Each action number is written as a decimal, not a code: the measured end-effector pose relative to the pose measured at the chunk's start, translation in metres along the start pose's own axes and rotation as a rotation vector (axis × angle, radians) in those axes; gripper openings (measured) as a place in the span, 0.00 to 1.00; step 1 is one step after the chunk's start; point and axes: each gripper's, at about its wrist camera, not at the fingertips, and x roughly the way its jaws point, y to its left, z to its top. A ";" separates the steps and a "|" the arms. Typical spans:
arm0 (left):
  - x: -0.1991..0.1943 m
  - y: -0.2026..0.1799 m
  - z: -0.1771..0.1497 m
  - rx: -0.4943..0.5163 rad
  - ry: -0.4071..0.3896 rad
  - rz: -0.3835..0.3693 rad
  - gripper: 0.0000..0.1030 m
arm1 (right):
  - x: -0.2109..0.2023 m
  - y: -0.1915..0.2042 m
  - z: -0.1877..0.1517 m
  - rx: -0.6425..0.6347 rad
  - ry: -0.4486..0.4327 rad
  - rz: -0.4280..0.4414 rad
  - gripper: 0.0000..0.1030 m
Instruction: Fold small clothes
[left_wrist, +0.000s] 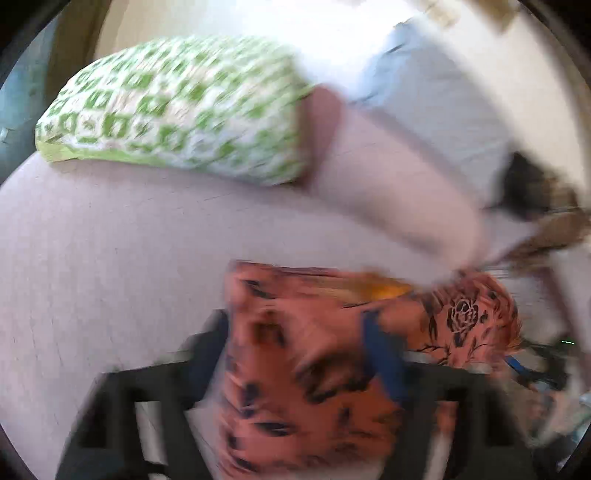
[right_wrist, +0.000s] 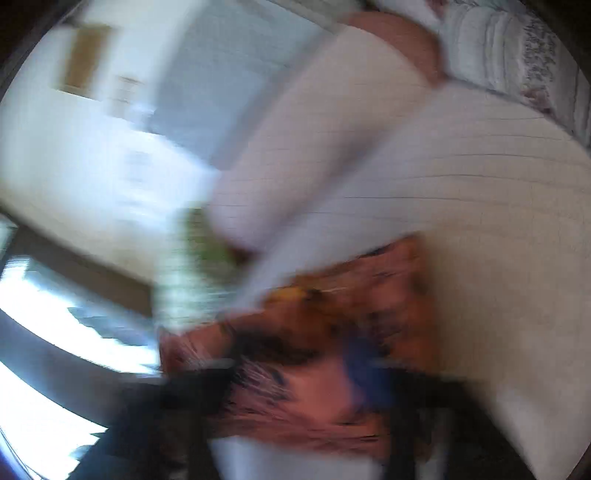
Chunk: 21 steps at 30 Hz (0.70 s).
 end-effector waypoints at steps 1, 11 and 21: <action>0.017 0.009 -0.003 -0.011 0.008 0.061 0.75 | 0.013 -0.005 -0.002 -0.007 -0.010 -0.047 0.90; 0.041 0.022 -0.067 0.136 0.157 0.103 0.75 | 0.032 -0.020 -0.046 -0.220 0.096 -0.194 0.89; 0.001 -0.019 -0.038 0.153 0.101 0.044 0.09 | 0.057 0.017 -0.041 -0.224 0.281 -0.175 0.18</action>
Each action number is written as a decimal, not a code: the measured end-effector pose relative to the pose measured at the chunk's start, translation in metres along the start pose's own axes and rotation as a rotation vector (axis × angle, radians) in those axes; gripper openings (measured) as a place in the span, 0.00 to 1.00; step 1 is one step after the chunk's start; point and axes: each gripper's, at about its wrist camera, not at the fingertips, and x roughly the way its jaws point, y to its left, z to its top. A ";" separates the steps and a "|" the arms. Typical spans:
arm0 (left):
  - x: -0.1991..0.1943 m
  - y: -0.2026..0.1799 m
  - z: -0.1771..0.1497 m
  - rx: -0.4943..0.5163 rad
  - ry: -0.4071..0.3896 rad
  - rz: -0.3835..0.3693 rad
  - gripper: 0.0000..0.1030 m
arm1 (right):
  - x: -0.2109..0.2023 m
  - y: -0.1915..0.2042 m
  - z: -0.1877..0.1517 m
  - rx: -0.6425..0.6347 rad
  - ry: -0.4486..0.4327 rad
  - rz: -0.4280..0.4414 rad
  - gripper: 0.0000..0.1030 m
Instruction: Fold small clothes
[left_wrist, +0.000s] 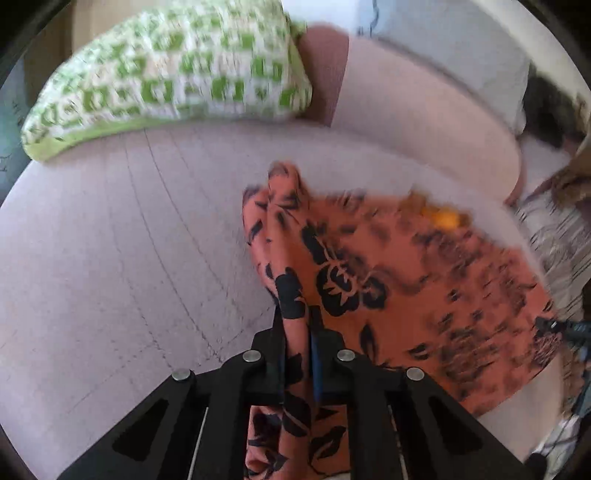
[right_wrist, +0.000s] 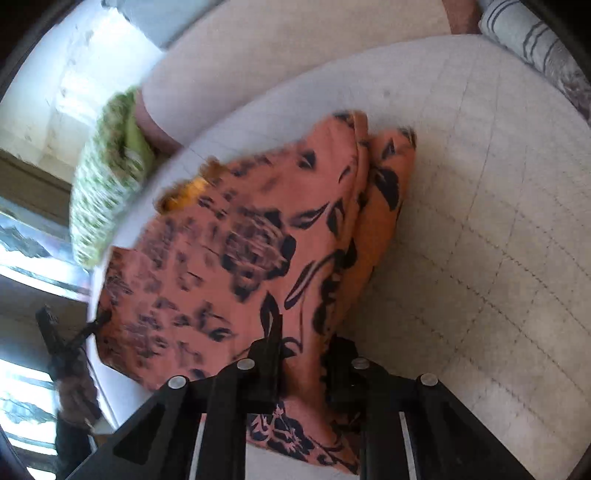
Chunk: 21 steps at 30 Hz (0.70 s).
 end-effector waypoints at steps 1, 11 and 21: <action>-0.012 -0.002 0.000 0.003 -0.020 -0.011 0.09 | -0.012 0.004 -0.002 -0.002 -0.024 0.019 0.17; -0.100 -0.015 -0.128 0.021 0.010 -0.036 0.19 | -0.077 -0.006 -0.111 -0.037 -0.005 0.006 0.31; -0.112 -0.026 -0.111 0.060 -0.086 0.065 0.45 | -0.108 -0.027 -0.119 -0.010 -0.204 -0.064 0.76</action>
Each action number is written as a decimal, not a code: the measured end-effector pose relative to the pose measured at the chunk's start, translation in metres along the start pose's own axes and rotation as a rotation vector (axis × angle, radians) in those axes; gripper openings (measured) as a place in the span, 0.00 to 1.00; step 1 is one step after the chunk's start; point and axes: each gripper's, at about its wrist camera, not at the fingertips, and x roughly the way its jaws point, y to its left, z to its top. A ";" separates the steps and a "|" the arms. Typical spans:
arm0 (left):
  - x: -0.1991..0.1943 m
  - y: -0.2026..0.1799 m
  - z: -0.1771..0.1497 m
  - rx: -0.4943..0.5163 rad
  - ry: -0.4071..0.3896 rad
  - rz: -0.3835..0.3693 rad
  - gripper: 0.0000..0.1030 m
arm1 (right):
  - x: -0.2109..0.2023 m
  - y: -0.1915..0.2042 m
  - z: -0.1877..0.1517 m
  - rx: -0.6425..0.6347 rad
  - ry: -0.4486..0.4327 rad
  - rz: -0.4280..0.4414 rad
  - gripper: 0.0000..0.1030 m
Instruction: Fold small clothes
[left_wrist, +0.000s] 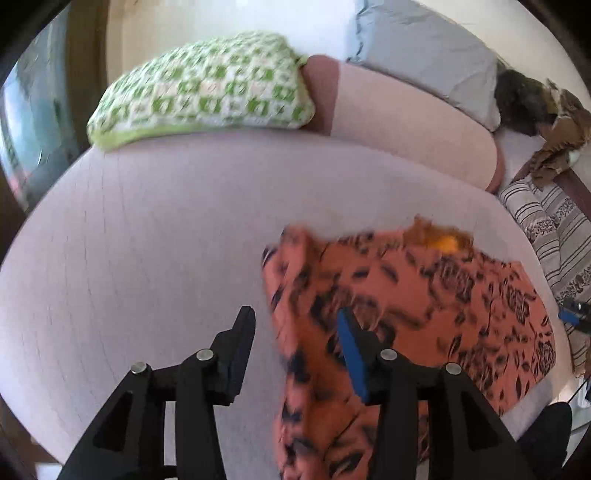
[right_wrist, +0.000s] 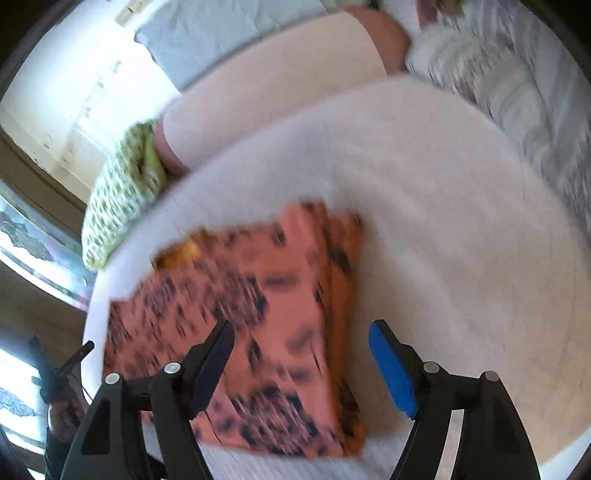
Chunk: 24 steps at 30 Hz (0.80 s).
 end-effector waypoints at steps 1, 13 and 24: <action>0.007 -0.004 0.007 0.004 -0.005 -0.017 0.45 | 0.008 0.006 0.008 0.000 0.001 0.016 0.76; 0.091 -0.039 0.017 0.098 0.068 0.067 0.25 | 0.094 0.017 0.057 -0.154 0.059 -0.181 0.07; 0.060 0.003 0.055 -0.008 -0.029 0.004 0.52 | 0.080 -0.003 0.044 -0.095 0.025 -0.063 0.54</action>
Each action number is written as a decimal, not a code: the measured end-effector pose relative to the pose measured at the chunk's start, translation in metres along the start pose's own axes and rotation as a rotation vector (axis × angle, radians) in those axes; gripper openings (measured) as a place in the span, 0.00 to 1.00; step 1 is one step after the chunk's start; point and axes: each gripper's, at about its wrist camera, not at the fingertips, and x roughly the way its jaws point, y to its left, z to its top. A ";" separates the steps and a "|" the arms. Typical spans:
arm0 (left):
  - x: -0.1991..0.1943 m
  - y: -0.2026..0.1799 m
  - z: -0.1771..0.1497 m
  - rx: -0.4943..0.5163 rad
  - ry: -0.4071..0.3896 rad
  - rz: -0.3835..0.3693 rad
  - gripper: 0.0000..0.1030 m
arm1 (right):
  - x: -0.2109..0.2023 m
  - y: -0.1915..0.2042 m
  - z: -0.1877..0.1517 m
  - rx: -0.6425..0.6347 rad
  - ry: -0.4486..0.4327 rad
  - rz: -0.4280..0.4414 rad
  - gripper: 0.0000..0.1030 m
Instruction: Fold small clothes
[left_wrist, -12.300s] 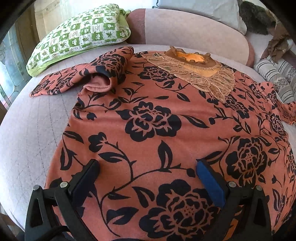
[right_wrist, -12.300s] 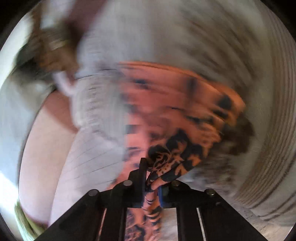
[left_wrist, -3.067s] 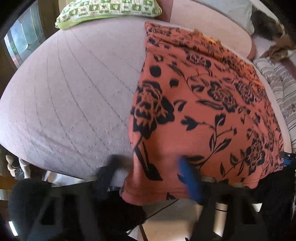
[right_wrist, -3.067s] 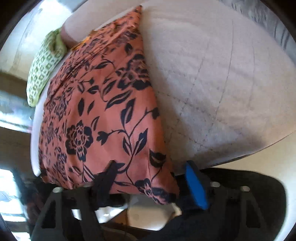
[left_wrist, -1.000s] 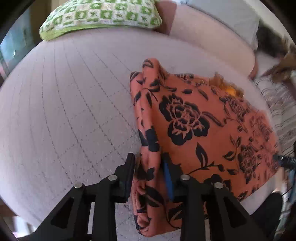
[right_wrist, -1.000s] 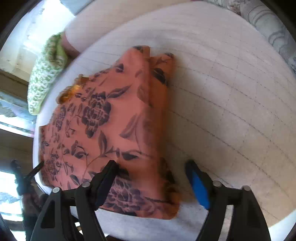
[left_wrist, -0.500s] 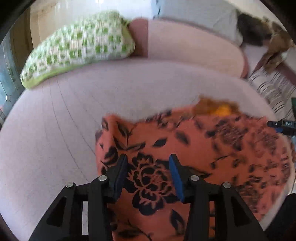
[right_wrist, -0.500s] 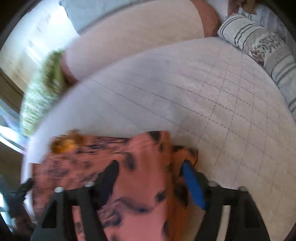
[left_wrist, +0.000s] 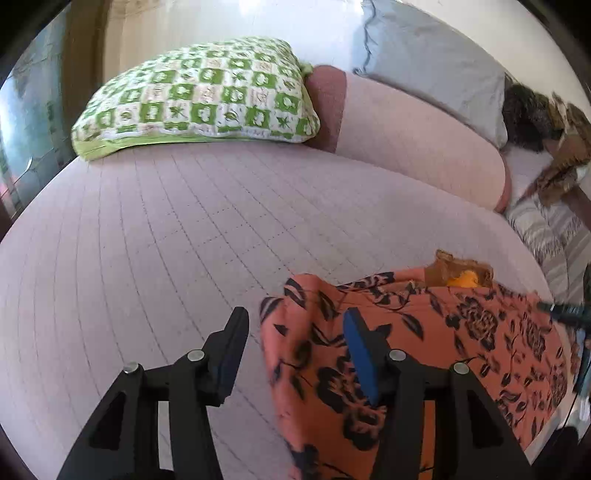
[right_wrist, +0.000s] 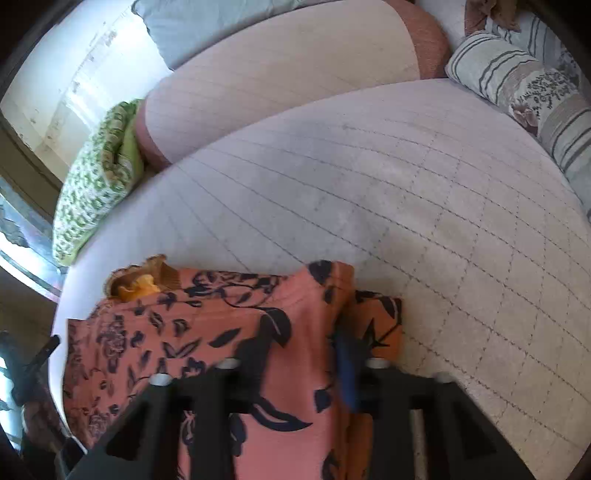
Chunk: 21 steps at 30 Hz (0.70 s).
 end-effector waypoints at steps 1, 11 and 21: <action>0.003 -0.001 0.001 0.014 0.018 -0.002 0.52 | -0.002 0.001 0.001 -0.002 -0.006 0.002 0.64; 0.036 -0.013 0.028 -0.003 0.099 -0.027 0.05 | 0.018 0.010 0.008 0.000 0.048 0.000 0.19; 0.045 -0.009 0.009 -0.001 0.119 0.044 0.09 | 0.016 -0.012 0.003 0.074 0.000 -0.043 0.10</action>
